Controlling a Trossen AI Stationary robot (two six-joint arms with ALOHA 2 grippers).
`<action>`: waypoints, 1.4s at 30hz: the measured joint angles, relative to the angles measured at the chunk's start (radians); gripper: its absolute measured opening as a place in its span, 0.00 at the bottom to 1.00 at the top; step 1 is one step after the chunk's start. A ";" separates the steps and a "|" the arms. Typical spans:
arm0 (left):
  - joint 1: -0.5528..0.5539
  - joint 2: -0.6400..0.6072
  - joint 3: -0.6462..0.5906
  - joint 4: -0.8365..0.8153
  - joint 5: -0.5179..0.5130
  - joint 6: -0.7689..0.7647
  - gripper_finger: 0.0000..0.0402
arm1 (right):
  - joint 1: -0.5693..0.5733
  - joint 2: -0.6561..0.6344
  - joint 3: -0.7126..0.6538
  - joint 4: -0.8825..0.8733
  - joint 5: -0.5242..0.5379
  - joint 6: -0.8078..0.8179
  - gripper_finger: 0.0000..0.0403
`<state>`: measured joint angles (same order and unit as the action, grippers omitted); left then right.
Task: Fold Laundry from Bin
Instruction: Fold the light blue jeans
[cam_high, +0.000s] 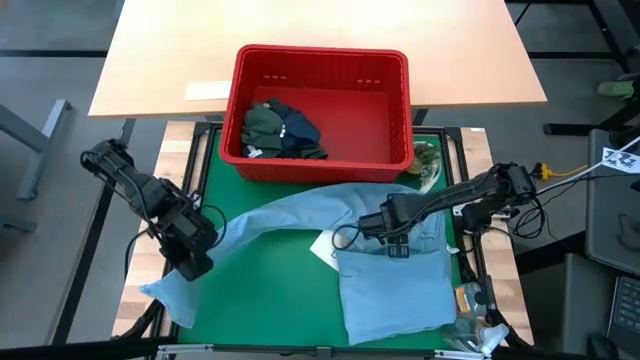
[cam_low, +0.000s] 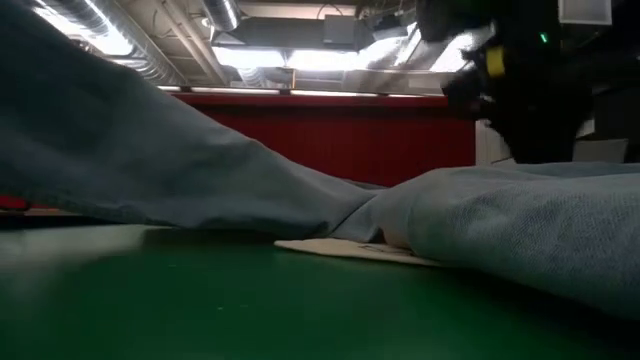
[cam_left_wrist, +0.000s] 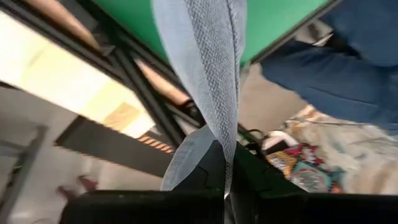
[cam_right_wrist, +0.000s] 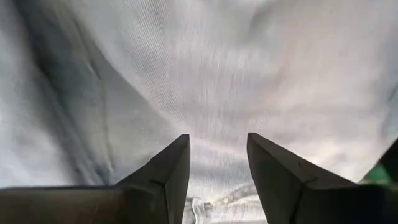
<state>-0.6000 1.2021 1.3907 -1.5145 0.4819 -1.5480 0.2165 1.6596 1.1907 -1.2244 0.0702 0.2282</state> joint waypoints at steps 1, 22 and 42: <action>0.005 -0.007 0.000 0.021 -0.001 -0.013 0.00 | 0.000 -0.003 0.022 0.000 0.004 -0.002 0.40; 0.003 -0.068 0.000 -0.053 0.034 -0.151 0.00 | -0.030 0.173 0.088 0.409 0.078 -0.110 0.40; -0.117 -0.137 0.000 -0.055 0.268 -0.664 0.00 | -0.034 0.261 0.100 0.315 -0.033 -0.202 0.40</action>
<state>-0.7166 1.0649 1.3907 -1.5699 0.7503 -2.2123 0.1822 1.9210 1.2908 -0.9097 0.0371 0.0258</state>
